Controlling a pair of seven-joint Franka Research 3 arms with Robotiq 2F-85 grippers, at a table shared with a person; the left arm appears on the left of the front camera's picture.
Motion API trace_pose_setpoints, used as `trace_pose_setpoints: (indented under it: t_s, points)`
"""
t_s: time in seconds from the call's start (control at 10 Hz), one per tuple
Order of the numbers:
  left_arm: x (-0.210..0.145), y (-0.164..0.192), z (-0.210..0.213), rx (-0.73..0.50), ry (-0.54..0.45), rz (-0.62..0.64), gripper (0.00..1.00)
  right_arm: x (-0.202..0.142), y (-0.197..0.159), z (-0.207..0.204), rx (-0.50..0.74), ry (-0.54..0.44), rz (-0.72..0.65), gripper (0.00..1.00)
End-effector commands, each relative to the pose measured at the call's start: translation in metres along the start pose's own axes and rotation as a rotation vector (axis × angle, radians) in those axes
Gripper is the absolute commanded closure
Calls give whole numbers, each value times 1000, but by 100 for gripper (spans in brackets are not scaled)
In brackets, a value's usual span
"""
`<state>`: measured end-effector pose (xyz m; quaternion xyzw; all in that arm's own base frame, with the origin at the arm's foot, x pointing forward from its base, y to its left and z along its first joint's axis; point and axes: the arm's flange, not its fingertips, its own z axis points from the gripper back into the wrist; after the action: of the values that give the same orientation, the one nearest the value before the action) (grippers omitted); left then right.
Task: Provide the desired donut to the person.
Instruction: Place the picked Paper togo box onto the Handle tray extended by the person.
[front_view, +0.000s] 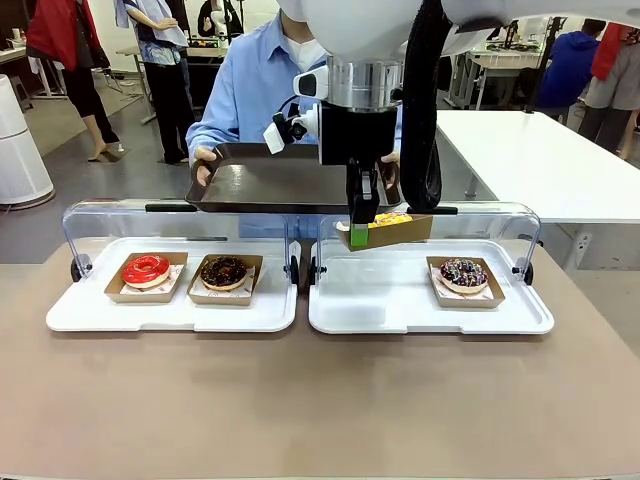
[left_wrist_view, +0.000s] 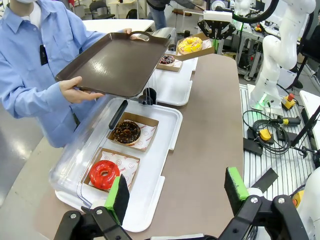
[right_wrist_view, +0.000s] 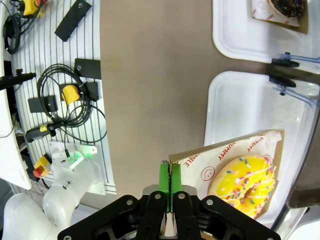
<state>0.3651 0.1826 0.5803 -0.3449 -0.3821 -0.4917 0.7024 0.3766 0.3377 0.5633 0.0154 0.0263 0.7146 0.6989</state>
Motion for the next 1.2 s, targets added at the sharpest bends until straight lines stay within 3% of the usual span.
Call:
trace_pose_setpoints:
  t_s: [0.0, 0.9, 1.1]
  points:
    - [0, -1, 2, -3, -5, -7, 0, -1, 1, 0, -1, 1, -4, 100]
    - [0, -1, 2, -3, -5, -7, 0, 0, 0, 0, 0, 0, 0, 98]
    - [0, -1, 2, -3, -5, -7, 0, 19, 36, 29, -71, 40, 47, 98]
